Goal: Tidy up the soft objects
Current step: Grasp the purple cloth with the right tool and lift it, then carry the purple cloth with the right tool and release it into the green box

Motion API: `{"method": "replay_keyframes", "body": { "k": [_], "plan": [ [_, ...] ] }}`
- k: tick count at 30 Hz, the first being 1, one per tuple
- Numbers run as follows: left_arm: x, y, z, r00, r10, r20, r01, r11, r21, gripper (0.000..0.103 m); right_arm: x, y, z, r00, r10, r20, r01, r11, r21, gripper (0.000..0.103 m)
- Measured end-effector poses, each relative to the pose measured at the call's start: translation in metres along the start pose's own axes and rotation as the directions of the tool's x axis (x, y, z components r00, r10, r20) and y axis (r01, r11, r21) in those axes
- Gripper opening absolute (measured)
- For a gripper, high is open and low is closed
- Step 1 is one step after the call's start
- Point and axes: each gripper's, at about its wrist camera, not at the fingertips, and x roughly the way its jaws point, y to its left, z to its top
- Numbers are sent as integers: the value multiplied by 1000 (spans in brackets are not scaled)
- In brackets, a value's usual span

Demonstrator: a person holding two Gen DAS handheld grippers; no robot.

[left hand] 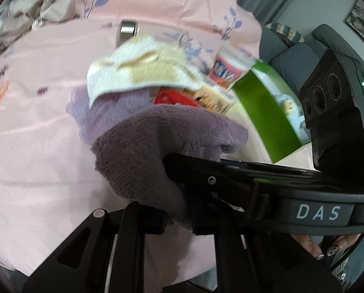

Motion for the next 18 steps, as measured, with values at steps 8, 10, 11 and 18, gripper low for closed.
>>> {"method": "replay_keyframes", "body": {
  "k": [8,10,11,18],
  "plan": [
    [-35,-30,14,994,-9,104,1,997,80,9,-46,27,2,991,-8,134,17,998,-66,36],
    [-41,-38,18,992,-18,121,6,995,98,9,-55,30,4,987,-10,162,22,997,-72,36],
    [-42,-40,20,992,-22,125,9,994,104,9,-59,31,4,984,-14,176,27,997,-75,36],
    [-50,-66,31,986,-54,155,27,985,170,9,-91,29,9,963,-41,266,64,995,-77,36]
  ]
}}
